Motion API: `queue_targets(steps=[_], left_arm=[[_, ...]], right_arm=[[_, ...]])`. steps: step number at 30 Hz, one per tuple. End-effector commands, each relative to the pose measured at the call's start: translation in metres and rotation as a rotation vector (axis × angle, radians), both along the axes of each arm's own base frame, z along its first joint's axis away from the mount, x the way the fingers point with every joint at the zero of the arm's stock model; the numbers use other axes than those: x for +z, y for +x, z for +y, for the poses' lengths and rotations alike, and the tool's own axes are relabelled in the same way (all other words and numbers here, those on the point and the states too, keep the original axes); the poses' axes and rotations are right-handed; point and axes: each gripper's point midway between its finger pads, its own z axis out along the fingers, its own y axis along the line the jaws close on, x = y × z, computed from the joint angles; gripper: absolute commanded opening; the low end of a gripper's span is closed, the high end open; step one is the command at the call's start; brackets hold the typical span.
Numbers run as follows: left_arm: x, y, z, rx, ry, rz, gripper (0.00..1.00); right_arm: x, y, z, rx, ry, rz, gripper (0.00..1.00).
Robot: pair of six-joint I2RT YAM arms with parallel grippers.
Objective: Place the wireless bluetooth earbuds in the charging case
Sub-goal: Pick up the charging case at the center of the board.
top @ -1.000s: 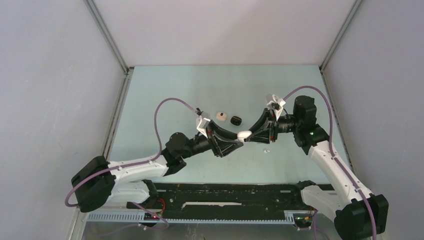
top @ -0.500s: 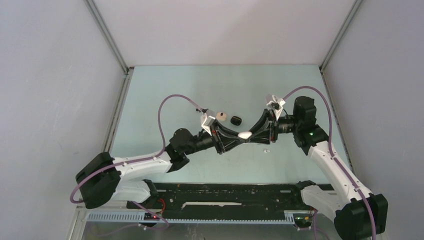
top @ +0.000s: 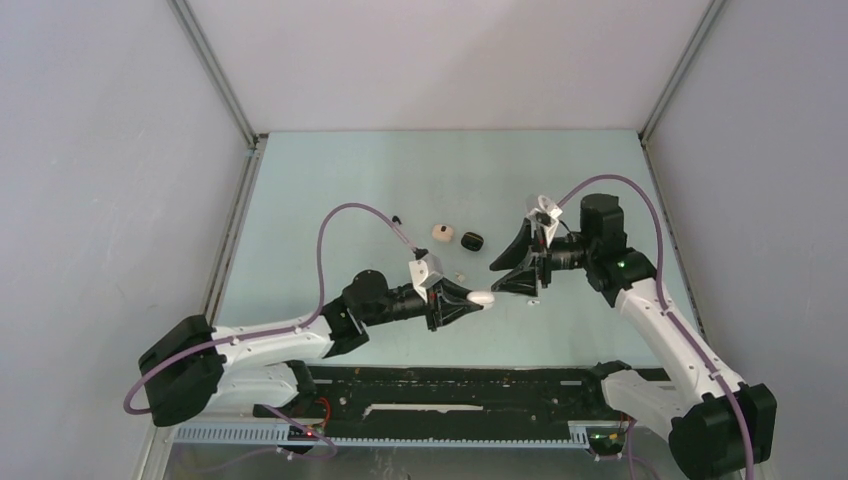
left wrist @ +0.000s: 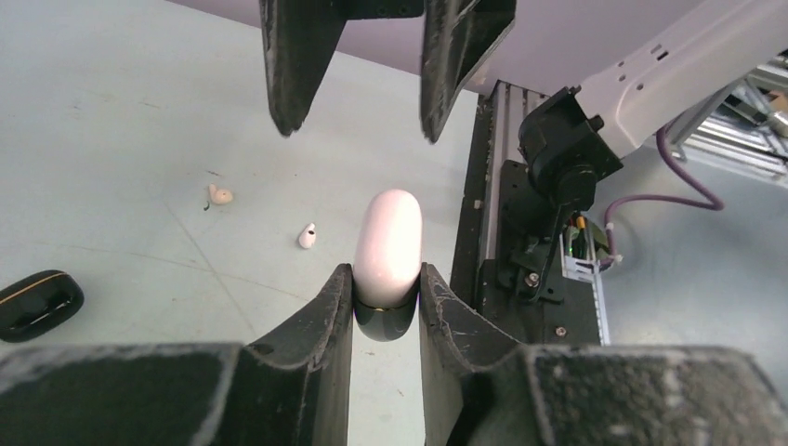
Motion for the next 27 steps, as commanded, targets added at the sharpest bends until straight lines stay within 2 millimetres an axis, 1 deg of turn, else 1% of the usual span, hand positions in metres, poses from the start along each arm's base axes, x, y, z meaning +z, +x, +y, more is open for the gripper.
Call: queue_targets(steps=[1,5,14,23,27], left_arm=[[0.009,0.005,0.004,0.031,0.015,-0.150,0.00],[0.008,0.006,0.004,0.037,0.032,-0.184,0.00],[0.006,0.006,0.004,0.042,0.032,-0.191,0.00],[0.005,0.005,0.002,0.033,0.037,-0.187,0.00],[0.002,0.004,0.000,0.021,0.047,-0.182,0.00]], right_arm=[[-0.021,0.001,0.002,-0.016,-0.182,-0.121,0.52],[-0.034,-0.003,0.006,0.015,-0.266,-0.138,0.47],[-0.047,-0.008,0.008,0.042,-0.326,-0.168,0.44],[-0.048,-0.015,0.013,0.078,-0.318,-0.167,0.38],[-0.044,-0.017,0.014,0.082,-0.302,-0.162,0.43]])
